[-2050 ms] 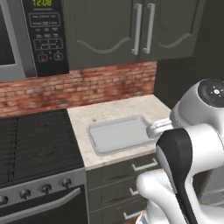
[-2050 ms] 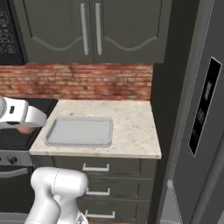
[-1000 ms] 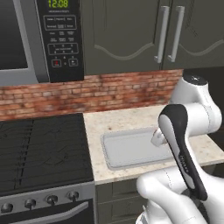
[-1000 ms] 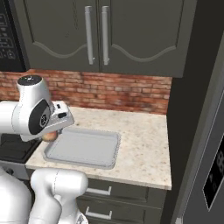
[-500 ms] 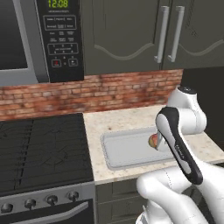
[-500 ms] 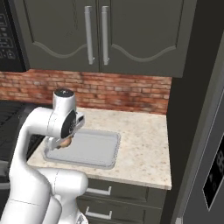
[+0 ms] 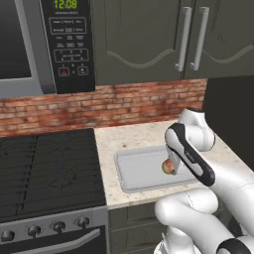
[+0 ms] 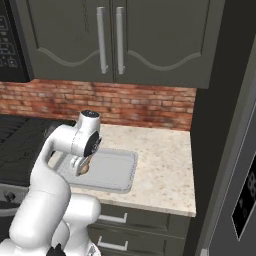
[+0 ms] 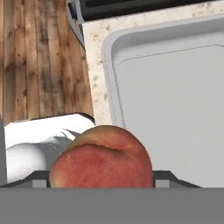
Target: Pick the mango and peach from the fridge and place them inside the tupperware on the counter.
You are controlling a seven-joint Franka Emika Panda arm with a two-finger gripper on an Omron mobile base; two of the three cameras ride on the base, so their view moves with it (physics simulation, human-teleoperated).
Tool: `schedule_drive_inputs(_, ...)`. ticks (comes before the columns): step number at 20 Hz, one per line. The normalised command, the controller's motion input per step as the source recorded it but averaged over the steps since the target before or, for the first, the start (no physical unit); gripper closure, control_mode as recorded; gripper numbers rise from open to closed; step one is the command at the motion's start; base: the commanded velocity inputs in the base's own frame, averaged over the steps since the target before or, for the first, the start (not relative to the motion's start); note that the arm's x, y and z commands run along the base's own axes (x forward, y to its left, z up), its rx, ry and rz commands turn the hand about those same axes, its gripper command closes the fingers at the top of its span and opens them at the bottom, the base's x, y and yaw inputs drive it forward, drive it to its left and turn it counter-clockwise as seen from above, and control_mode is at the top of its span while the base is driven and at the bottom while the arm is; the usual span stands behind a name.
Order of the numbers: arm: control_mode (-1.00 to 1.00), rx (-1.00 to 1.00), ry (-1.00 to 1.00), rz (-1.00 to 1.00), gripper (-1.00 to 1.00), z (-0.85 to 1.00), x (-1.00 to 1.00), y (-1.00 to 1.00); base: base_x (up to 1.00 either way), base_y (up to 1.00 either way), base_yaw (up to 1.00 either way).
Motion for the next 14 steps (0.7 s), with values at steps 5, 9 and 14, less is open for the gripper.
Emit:
schedule_drive_inputs(5,-1.00,0.00,0.03,0.13,1.00,-0.49,0.42,0.00,0.00,0.00,0.00)
schedule_drive_inputs(9,-1.00,0.00,0.00,0.06,1.00,-0.45,0.32,0.00,0.00,0.00,0.00)
schedule_drive_inputs(14,-1.00,0.00,0.01,0.00,1.00,-0.30,0.35,0.00,0.00,0.00,0.00)
